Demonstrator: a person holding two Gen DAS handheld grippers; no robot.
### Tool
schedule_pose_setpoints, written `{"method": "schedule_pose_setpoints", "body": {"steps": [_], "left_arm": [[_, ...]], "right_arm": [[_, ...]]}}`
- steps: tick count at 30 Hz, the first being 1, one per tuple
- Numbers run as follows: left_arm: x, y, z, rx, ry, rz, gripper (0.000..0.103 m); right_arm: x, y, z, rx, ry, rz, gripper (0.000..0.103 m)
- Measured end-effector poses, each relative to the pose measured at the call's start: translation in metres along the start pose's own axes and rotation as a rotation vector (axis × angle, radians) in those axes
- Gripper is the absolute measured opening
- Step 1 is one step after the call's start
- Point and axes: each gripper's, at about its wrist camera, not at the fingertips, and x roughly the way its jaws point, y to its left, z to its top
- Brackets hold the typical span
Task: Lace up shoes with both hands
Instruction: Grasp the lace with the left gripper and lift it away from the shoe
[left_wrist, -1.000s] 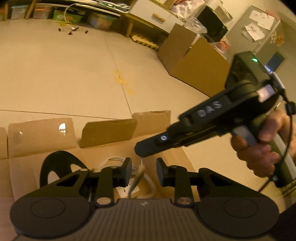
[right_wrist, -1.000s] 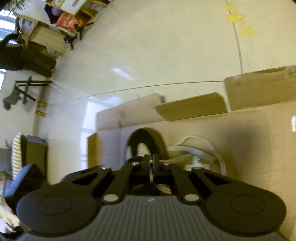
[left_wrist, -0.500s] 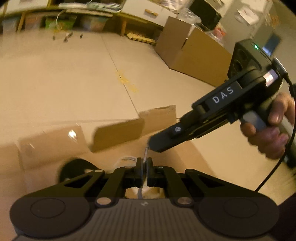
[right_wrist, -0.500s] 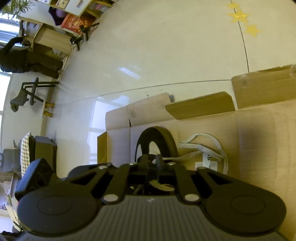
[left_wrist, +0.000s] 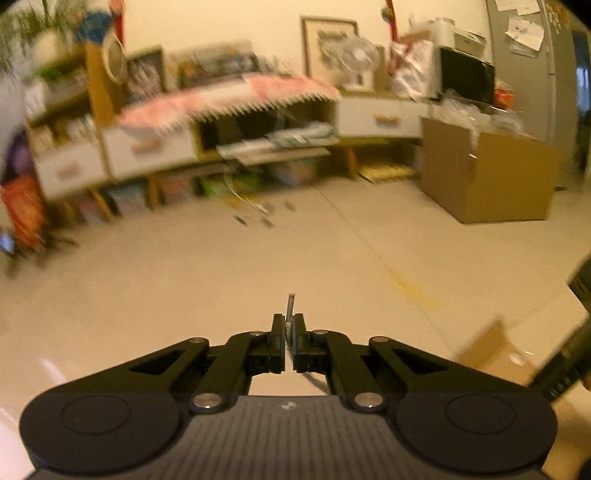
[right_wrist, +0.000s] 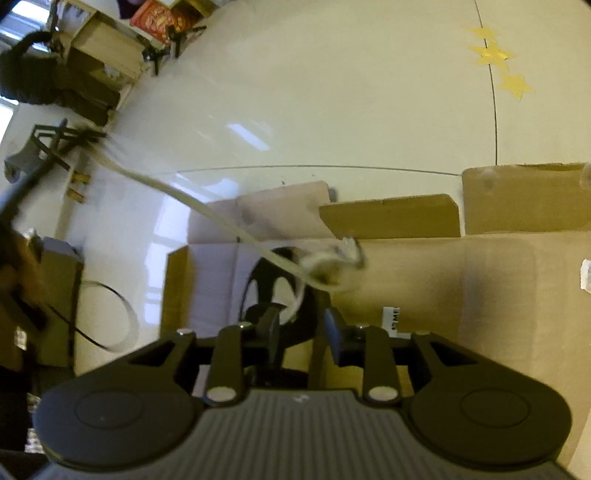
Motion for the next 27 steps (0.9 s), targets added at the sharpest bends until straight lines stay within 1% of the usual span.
{"method": "schedule_pose_setpoints", "body": {"steps": [2, 4, 5, 11, 14, 16, 18, 19, 21, 24, 26, 27], "left_arm": [[-0.011, 0.013, 0.011, 0.02, -0.017, 0.048, 0.003], [-0.032, 0.035, 0.02, 0.051, -0.029, 0.121, 0.003], [-0.039, 0.042, 0.023, 0.061, -0.03, 0.145, 0.003], [-0.069, 0.075, 0.029, 0.099, -0.013, 0.24, 0.003], [-0.075, 0.083, 0.023, 0.117, 0.009, 0.256, 0.003], [-0.075, 0.087, 0.011, 0.114, 0.057, 0.234, 0.003], [-0.073, 0.083, -0.004, 0.109, 0.101, 0.189, 0.003], [-0.071, 0.079, -0.013, 0.109, 0.125, 0.164, 0.003], [-0.06, 0.067, -0.037, 0.103, 0.168, 0.111, 0.003], [-0.047, 0.044, -0.065, 0.069, 0.23, 0.018, 0.003], [-0.042, 0.034, -0.08, 0.055, 0.255, -0.019, 0.003], [-0.038, 0.024, -0.092, 0.039, 0.275, -0.058, 0.003]], "right_arm": [[0.003, 0.002, 0.001, -0.001, 0.0, 0.0, 0.034], [0.005, 0.006, 0.002, -0.015, -0.004, -0.001, 0.034], [0.006, 0.009, 0.002, -0.027, -0.005, 0.0, 0.034], [0.017, 0.027, 0.002, -0.064, 0.013, 0.013, 0.036], [0.024, 0.035, 0.001, -0.086, 0.027, 0.011, 0.037], [0.028, 0.039, -0.001, -0.099, 0.036, 0.012, 0.037], [0.031, 0.042, -0.002, -0.113, 0.048, 0.019, 0.037], [0.033, 0.045, -0.003, -0.13, 0.054, 0.021, 0.036], [0.038, 0.051, -0.006, -0.185, 0.06, 0.01, 0.033], [0.044, 0.056, -0.011, -0.24, 0.076, -0.001, 0.03], [0.048, 0.055, -0.013, -0.237, 0.095, 0.012, 0.03], [0.05, 0.054, -0.014, -0.228, 0.104, 0.023, 0.03]]}}
